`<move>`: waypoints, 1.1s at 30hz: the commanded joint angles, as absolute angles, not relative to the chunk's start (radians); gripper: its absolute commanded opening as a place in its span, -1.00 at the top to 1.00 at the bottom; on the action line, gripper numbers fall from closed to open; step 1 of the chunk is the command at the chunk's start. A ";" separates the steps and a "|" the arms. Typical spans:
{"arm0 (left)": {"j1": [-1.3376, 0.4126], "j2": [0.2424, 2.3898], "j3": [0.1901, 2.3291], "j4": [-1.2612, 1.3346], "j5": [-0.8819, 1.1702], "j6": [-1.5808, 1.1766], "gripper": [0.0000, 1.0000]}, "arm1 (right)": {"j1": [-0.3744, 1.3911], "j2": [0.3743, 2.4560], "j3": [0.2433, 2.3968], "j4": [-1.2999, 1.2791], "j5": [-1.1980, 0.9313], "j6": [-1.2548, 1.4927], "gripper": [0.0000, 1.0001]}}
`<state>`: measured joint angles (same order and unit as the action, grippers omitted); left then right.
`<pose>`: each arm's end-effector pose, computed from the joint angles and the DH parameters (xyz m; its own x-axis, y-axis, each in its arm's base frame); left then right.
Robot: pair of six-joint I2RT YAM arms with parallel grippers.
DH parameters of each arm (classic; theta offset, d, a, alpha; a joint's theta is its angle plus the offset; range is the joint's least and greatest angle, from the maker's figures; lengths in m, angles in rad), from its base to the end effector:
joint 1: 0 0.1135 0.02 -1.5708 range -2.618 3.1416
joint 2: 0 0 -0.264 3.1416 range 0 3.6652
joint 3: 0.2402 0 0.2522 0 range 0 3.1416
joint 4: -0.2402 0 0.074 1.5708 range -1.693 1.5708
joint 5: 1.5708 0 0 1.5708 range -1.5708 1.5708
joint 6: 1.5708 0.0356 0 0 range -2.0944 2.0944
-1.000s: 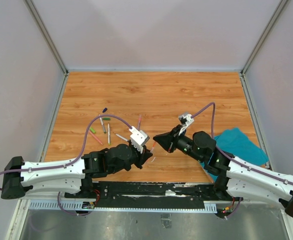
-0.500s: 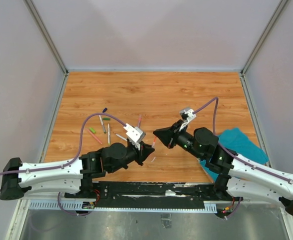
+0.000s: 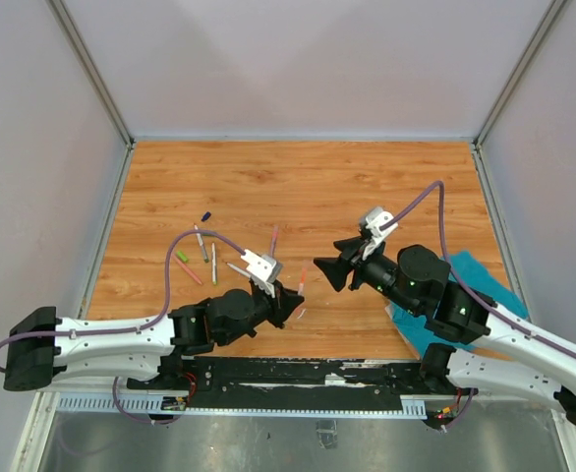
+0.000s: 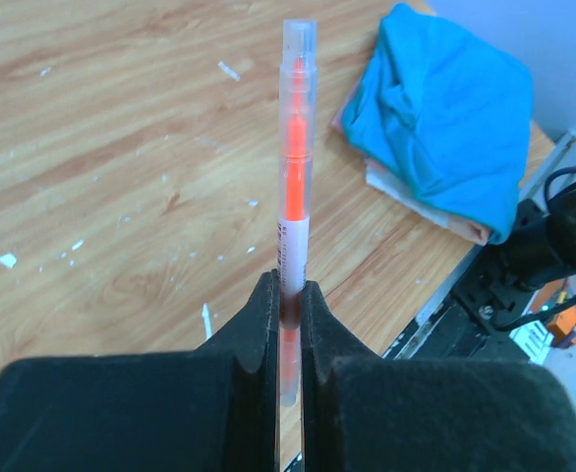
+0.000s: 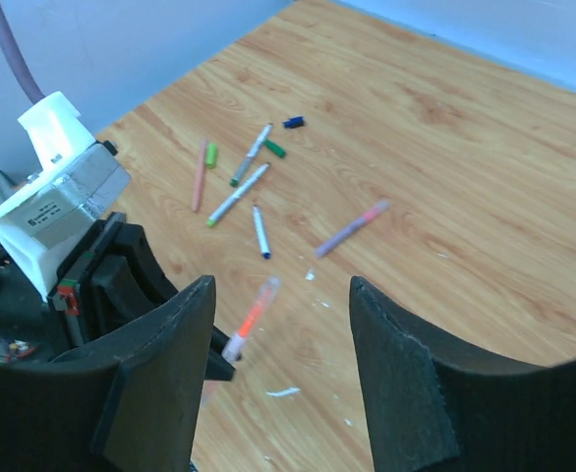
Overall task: Insert the pens into the pen caps
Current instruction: Press the pen cap onto the pen, then place the pen at the center of the board.
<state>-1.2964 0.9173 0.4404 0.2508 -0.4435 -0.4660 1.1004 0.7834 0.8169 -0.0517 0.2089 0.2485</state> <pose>0.0711 -0.1962 0.2402 -0.3940 -0.0981 -0.9139 0.6482 0.6752 -0.3519 0.0902 0.1612 0.3660 -0.1994 0.1388 -0.9700 -0.7521 0.6129 0.2423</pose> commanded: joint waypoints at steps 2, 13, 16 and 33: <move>-1.290 0.938 0.447 0.201 -0.497 -0.524 0.99 | 1.117 0.717 0.820 -0.235 0.401 0.151 -0.17; -0.997 1.108 0.669 -0.072 -0.311 -0.466 0.99 | 0.864 0.800 0.847 -0.448 0.304 0.265 -0.36; -0.931 1.236 0.763 -0.143 -0.273 -0.439 0.99 | 0.715 0.812 0.821 -0.450 0.138 0.319 -0.41; -0.820 1.739 1.174 -0.413 -0.319 -0.444 0.99 | 0.614 0.651 0.655 -0.458 0.102 0.421 -0.94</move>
